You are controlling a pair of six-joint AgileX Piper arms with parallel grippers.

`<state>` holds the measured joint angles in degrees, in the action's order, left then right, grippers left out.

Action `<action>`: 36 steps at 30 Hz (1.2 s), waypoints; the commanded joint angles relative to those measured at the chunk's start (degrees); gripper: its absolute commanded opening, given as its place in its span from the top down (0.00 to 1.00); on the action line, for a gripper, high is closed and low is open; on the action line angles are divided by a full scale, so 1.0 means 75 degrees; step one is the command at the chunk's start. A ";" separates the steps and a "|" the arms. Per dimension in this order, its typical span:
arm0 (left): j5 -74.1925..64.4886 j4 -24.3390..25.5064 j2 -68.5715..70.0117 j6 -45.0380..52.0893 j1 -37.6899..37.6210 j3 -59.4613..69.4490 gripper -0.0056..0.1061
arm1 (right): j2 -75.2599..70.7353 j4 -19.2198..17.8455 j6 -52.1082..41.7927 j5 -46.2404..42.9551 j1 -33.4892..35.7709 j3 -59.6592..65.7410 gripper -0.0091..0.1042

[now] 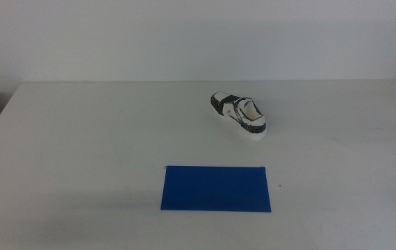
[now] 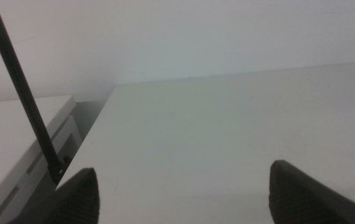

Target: Use one arm to grab the shoe from the table and place it on the mat.

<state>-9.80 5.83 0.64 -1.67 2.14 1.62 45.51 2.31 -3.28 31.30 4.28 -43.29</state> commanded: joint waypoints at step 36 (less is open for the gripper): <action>0.0593 -0.0073 0.0201 -0.0022 -0.0051 0.0022 0.11 | 0.9799 0.0311 -0.1825 0.4719 0.1784 -1.1707 0.22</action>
<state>-9.80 5.83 0.64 -1.67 2.14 1.62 120.46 4.05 -14.92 68.24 17.45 -126.69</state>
